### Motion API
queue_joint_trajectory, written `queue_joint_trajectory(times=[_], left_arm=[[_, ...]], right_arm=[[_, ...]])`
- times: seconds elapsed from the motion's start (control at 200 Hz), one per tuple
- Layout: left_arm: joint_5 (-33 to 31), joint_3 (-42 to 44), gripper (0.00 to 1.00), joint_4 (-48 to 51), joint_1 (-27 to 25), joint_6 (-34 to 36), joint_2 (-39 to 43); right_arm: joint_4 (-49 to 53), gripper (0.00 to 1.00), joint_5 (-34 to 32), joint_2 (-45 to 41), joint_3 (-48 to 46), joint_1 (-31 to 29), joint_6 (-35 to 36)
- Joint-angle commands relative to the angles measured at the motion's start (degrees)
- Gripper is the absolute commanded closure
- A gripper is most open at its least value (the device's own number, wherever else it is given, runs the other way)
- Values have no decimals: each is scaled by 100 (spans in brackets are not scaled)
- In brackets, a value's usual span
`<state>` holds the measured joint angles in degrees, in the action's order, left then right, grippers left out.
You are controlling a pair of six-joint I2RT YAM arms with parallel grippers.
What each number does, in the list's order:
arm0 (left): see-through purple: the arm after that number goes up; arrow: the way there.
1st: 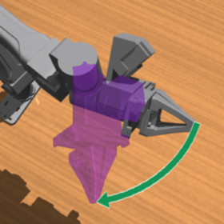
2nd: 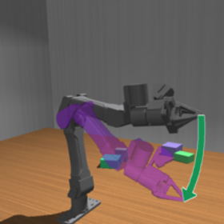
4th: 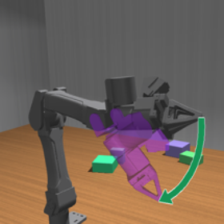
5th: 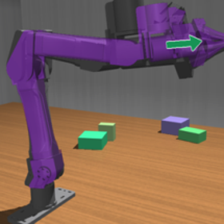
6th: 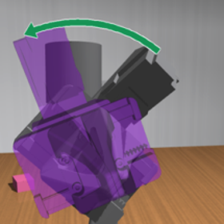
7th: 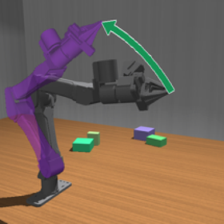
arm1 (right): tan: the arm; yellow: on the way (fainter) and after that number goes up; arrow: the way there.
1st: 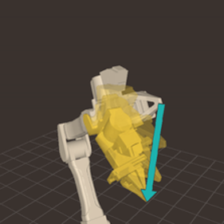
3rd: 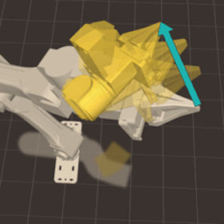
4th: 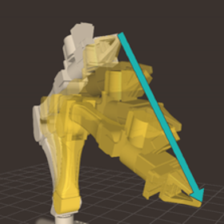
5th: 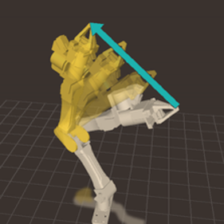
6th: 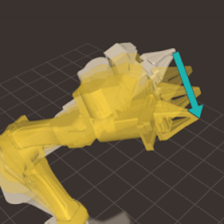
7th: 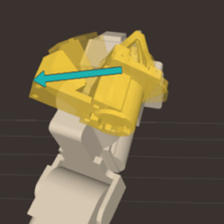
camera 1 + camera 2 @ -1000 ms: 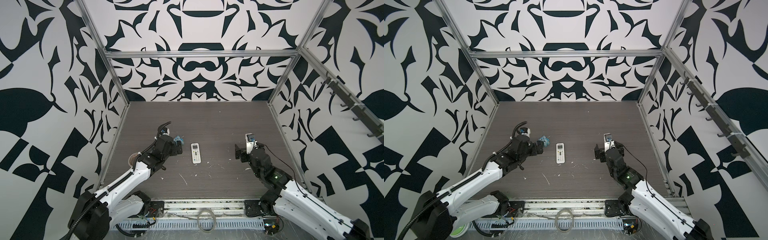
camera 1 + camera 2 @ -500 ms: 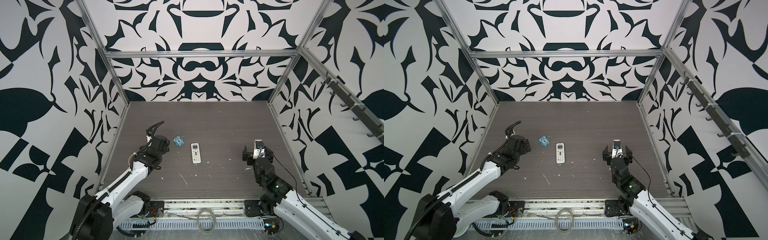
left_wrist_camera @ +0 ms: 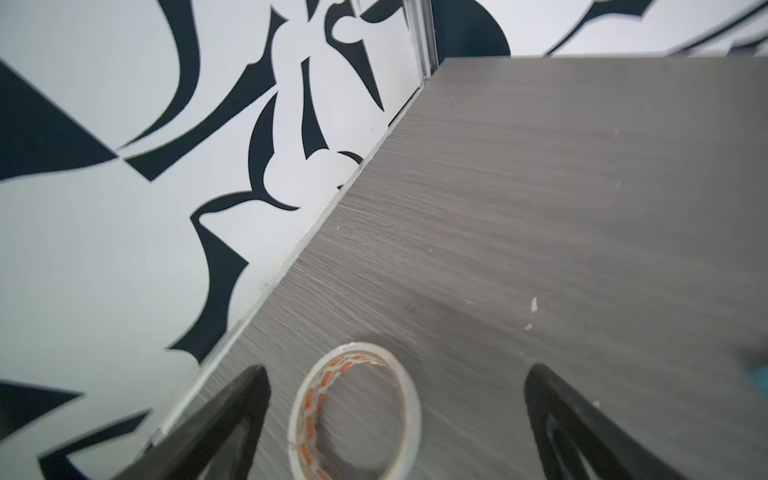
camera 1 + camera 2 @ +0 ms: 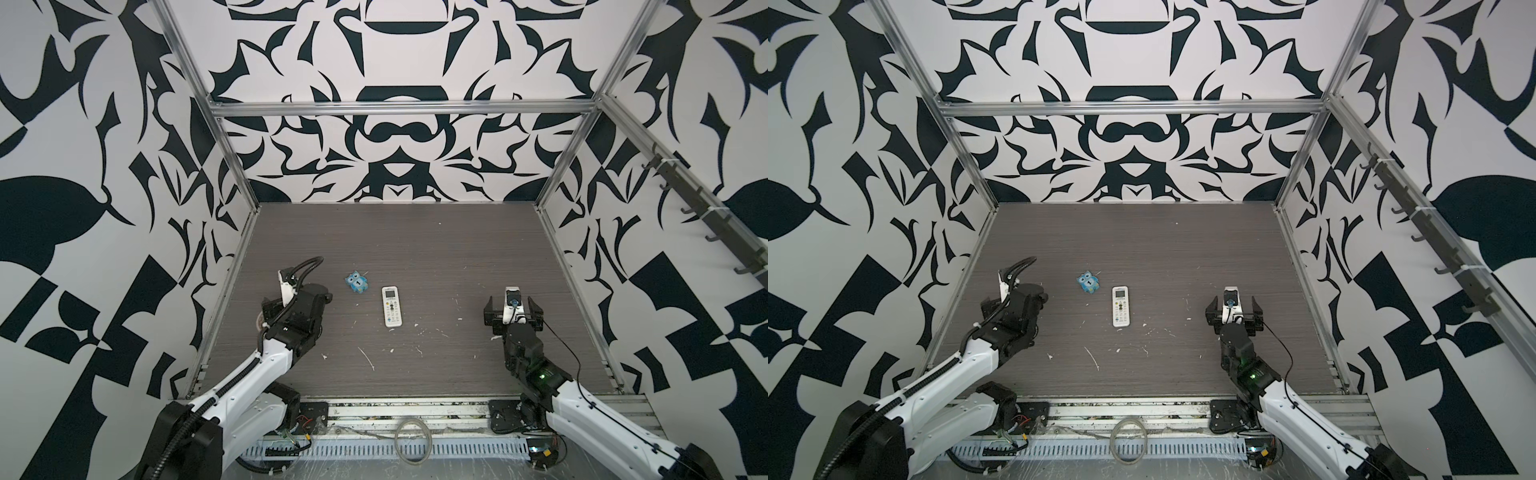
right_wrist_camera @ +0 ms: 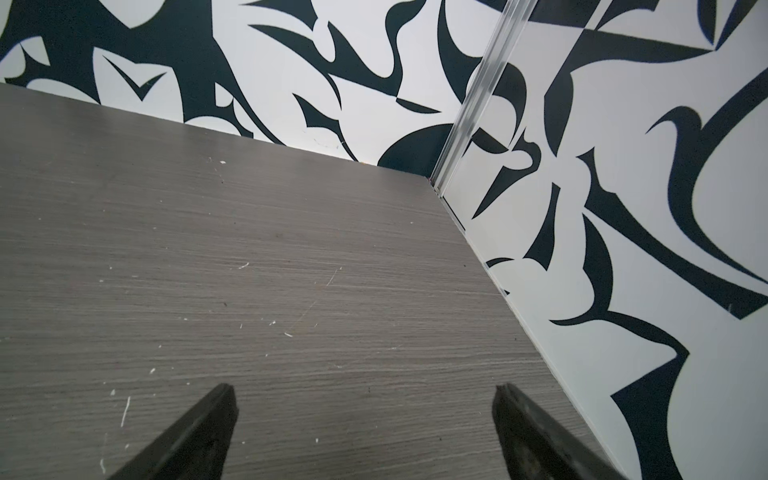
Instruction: Load the batteries into the remote control
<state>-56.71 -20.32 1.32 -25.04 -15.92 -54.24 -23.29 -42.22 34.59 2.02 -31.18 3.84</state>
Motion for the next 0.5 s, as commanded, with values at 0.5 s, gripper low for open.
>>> queue_joint_trajectory(times=[0.5], left_arm=[[1012, 868, 1, -3749, 513, 1776, -636]], right_arm=[[-2601, 0, 445, 1871, -45, 457, 323]])
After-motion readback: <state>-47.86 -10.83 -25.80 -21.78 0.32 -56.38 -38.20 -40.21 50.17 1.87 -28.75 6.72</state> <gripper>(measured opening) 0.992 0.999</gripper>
